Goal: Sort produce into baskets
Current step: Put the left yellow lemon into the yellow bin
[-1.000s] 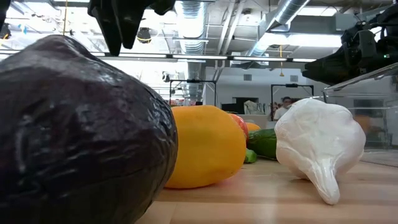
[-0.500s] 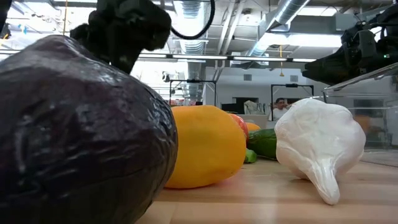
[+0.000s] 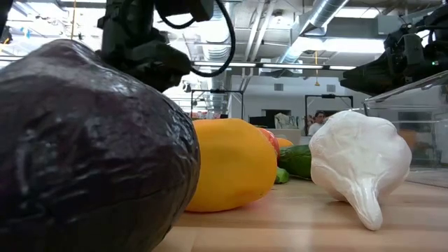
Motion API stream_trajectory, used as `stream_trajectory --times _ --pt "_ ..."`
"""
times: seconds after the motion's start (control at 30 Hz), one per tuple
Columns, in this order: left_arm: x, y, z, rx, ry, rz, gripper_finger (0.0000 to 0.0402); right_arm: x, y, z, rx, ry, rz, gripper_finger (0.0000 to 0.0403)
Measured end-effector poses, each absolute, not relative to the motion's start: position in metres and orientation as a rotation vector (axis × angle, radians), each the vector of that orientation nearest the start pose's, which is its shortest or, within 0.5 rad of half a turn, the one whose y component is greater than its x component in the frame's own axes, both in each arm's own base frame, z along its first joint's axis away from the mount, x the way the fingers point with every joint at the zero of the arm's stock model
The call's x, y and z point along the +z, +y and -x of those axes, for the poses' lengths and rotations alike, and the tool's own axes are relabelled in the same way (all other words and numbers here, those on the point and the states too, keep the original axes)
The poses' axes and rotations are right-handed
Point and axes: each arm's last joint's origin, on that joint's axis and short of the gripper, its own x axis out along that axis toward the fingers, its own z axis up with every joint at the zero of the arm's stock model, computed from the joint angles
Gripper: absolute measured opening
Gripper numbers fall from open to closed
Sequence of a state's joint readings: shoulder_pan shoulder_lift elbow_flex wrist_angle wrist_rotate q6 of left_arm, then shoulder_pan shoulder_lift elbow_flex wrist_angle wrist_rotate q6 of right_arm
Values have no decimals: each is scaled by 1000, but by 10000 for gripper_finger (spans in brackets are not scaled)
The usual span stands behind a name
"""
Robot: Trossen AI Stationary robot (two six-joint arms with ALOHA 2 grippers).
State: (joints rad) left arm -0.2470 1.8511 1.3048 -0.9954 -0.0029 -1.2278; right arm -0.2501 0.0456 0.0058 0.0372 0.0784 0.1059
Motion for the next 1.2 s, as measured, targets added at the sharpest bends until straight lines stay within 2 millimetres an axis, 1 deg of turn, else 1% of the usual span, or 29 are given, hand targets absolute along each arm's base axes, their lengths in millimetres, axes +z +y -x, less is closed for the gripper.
stream_trajectory --times 0.23,0.43,0.53,0.73,0.83,0.93,1.07,1.2 --pt "170 -86 -324 711 1392 816 290 165 -27 -96 -328 -14 -105 218" --pt "169 -87 -323 716 1397 803 281 165 -27 -96 -328 -14 -105 218" --pt "169 -88 -322 721 1387 789 260 165 -27 -96 -328 -14 -105 218" --pt "169 -88 -322 716 1386 777 193 165 -27 -96 -328 -14 -105 218" --pt "169 -88 -322 700 1391 760 171 165 -27 -96 -328 -15 -105 218" --pt "169 -88 -322 682 1397 740 167 165 -27 -96 -328 -14 -105 218" --pt "171 -88 -323 648 1410 701 173 165 -27 -96 -328 -15 -105 218" --pt "185 -84 -328 583 1406 651 174 165 -27 -96 -328 -15 -105 218"
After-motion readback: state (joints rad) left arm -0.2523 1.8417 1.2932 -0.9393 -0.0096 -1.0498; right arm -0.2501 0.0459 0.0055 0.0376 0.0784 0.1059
